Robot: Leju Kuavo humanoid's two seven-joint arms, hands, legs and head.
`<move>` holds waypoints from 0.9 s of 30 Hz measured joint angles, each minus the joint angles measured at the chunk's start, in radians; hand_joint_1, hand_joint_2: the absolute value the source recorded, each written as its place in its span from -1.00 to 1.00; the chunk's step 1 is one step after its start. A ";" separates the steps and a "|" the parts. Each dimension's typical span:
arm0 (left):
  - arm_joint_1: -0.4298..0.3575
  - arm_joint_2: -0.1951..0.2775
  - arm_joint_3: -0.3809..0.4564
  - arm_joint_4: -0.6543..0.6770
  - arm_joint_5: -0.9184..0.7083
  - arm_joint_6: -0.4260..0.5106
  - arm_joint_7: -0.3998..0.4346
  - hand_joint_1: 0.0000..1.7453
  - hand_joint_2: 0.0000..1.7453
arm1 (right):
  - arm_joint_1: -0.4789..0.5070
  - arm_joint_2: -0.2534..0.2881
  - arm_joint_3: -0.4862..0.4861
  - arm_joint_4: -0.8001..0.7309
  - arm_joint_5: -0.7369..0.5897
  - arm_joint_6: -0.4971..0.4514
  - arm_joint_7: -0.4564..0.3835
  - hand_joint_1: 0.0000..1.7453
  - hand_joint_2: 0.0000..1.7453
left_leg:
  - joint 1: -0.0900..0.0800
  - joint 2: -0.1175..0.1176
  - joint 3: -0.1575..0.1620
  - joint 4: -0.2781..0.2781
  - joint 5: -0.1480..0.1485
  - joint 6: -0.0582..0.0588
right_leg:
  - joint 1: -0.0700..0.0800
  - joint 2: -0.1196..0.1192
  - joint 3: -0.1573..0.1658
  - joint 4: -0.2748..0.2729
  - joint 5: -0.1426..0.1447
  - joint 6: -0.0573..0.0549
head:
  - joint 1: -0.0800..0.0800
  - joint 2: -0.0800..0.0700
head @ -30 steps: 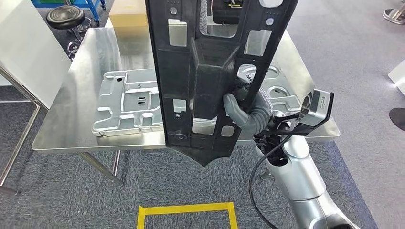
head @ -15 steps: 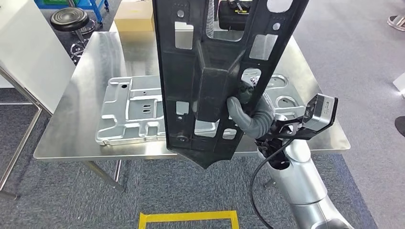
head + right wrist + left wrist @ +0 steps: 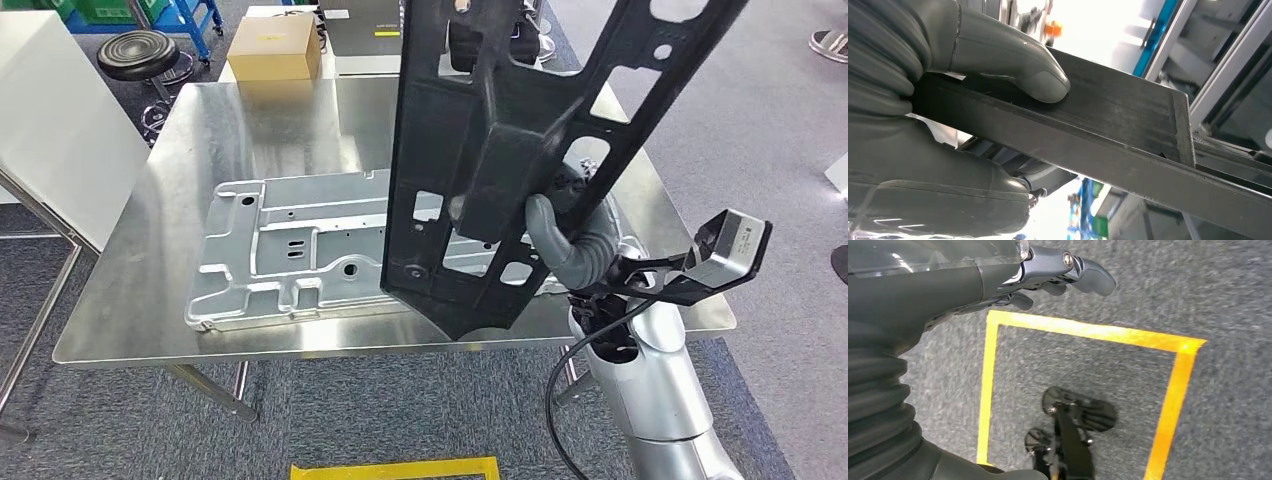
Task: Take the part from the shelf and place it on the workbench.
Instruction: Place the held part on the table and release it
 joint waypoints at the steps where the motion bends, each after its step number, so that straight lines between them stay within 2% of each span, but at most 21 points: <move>1: 0.000 0.000 0.000 0.000 -0.001 0.000 0.000 -1.00 1.00 | -0.001 -0.001 -0.003 -0.001 0.003 -0.003 0.000 1.00 1.00 | -0.002 -0.001 0.003 -0.003 -0.004 0.001 | 0.002 0.001 0.000 0.002 -0.001 0.002 | -0.001 0.000; 4: -0.001 0.000 0.000 0.000 -0.001 0.001 -0.001 -1.00 1.00 | -0.002 -0.003 -0.010 -0.003 0.023 -0.018 0.003 1.00 1.00 | -0.001 -0.001 0.003 -0.006 -0.007 0.008 | 0.002 0.001 -0.003 0.003 -0.001 0.004 | 0.000 0.000; 6: -0.003 0.001 0.002 0.000 0.001 0.004 -0.006 -1.00 1.00 | -0.008 -0.019 -0.044 -0.007 0.226 -0.161 0.024 1.00 1.00 | 0.001 -0.002 0.004 -0.011 -0.011 0.027 | -0.001 -0.001 -0.012 0.023 -0.017 0.016 | 0.005 0.000; 7: -0.003 0.001 0.004 0.000 0.002 0.008 -0.008 -1.00 1.00 | -0.014 -0.031 -0.065 -0.008 0.360 -0.253 0.040 1.00 1.00 | 0.001 -0.003 0.005 -0.012 -0.013 0.037 | -0.003 -0.002 -0.029 0.059 -0.038 0.024 | 0.009 0.000; 8: -0.003 0.002 0.006 0.000 0.003 0.011 -0.010 -1.00 1.00 | -0.021 -0.045 -0.083 -0.006 0.500 -0.349 0.061 1.00 1.00 | 0.001 -0.003 0.008 -0.014 -0.015 0.045 | -0.005 -0.003 -0.059 0.118 -0.067 0.032 | 0.011 0.000; 10: -0.002 0.002 0.010 0.000 0.004 0.015 -0.011 -1.00 1.00 | -0.033 -0.067 -0.098 0.006 0.666 -0.453 0.110 1.00 1.00 | -0.001 -0.003 0.009 -0.014 -0.018 0.050 | -0.006 -0.003 -0.142 0.259 -0.114 0.038 | 0.012 0.000; 11: -0.002 0.002 0.011 0.000 0.002 0.016 -0.012 -1.00 1.00 | -0.039 -0.077 -0.101 0.016 0.745 -0.493 0.143 1.00 1.00 | -0.002 -0.003 0.011 -0.014 -0.020 0.051 | -0.006 -0.003 -0.172 0.300 -0.115 0.038 | 0.012 0.000; 12: -0.001 0.002 0.011 0.000 -0.001 0.016 -0.012 -1.00 1.00 | -0.047 -0.087 -0.102 0.028 0.827 -0.523 0.180 1.00 1.00 | -0.003 -0.004 0.013 -0.014 -0.022 0.051 | -0.006 -0.003 -0.182 0.300 -0.095 0.035 | 0.013 0.000; 13: -0.002 0.002 0.011 0.000 -0.005 0.016 -0.012 -1.00 1.00 | -0.060 -0.097 -0.100 0.043 0.916 -0.544 0.223 1.00 1.00 | -0.004 -0.004 0.017 -0.014 -0.024 0.051 | -0.005 -0.003 -0.172 0.257 -0.056 0.031 | 0.013 0.000; 14: -0.003 0.002 0.011 0.000 -0.010 0.015 -0.012 -1.00 1.00 | -0.080 -0.107 -0.097 0.063 1.014 -0.556 0.273 1.00 1.00 | -0.006 -0.005 0.021 -0.014 -0.026 0.050 | -0.003 -0.003 -0.146 0.185 -0.008 0.024 | 0.013 0.000; 15: -0.004 0.002 0.011 0.000 -0.016 0.014 -0.011 -1.00 1.00 | -0.107 -0.116 -0.091 0.090 1.107 -0.559 0.321 1.00 1.00 | -0.008 -0.005 0.024 -0.014 -0.028 0.049 | 0.000 -0.003 -0.117 0.113 0.029 0.016 | 0.012 0.000; 16: -0.005 0.002 0.011 0.000 -0.021 0.012 -0.011 -1.00 1.00 | -0.139 -0.124 -0.083 0.124 1.190 -0.552 0.363 1.00 1.00 | -0.010 -0.005 0.025 -0.014 -0.029 0.047 | 0.004 -0.003 -0.095 0.056 0.054 0.009 | 0.013 0.000; 17: -0.007 0.002 0.012 0.000 -0.026 0.009 -0.011 -1.00 1.00 | -0.174 -0.130 -0.073 0.163 1.257 -0.540 0.392 1.00 1.00 | -0.011 -0.005 0.024 -0.015 -0.030 0.043 | 0.007 -0.003 -0.084 0.023 0.064 0.003 | 0.012 0.000; 18: -0.007 0.001 0.012 0.000 -0.031 0.007 -0.011 -1.00 1.00 | -0.208 -0.133 -0.060 0.207 1.308 -0.526 0.408 1.00 1.00 | -0.011 -0.004 0.022 -0.016 -0.030 0.039 | 0.010 -0.003 -0.082 0.014 0.062 0.000 | 0.012 0.000; 21: -0.012 0.004 0.012 0.000 -0.049 -0.006 -0.013 -1.00 1.00 | -0.298 -0.130 -0.013 0.339 1.407 -0.474 0.413 1.00 1.00 | -0.012 -0.002 0.021 -0.010 -0.037 0.023 | 0.003 -0.005 -0.073 -0.007 0.070 -0.008 | 0.012 0.000; 23: -0.016 0.006 0.011 -0.001 -0.062 -0.016 -0.014 -1.00 1.00 | -0.356 -0.116 0.032 0.445 1.460 -0.440 0.396 1.00 1.00 | -0.011 -0.002 -0.012 0.066 -0.078 0.014 | -0.003 -0.008 -0.062 -0.022 0.075 -0.015 | 0.010 0.000; 25: -0.018 0.007 0.011 -0.001 -0.075 -0.026 -0.013 -1.00 1.00 | -0.408 -0.085 0.090 0.569 1.512 -0.423 0.368 1.00 1.00 | -0.008 -0.002 -0.082 0.201 -0.133 0.006 | -0.001 -0.008 -0.060 -0.022 0.074 -0.020 | 0.009 0.000; 26: -0.018 0.008 0.011 -0.001 -0.080 -0.030 -0.012 -1.00 1.00 | -0.427 -0.064 0.121 0.634 1.536 -0.421 0.352 1.00 1.00 | -0.008 -0.002 -0.110 0.249 -0.143 0.004 | 0.000 -0.007 -0.059 -0.021 0.073 -0.021 | 0.009 0.000; 27: -0.018 0.009 0.011 -0.001 -0.084 -0.034 -0.012 -1.00 1.00 | -0.442 -0.041 0.153 0.698 1.559 -0.421 0.337 1.00 1.00 | -0.007 -0.002 -0.122 0.261 -0.134 0.002 | 0.000 -0.006 -0.058 -0.020 0.071 -0.022 | 0.009 0.000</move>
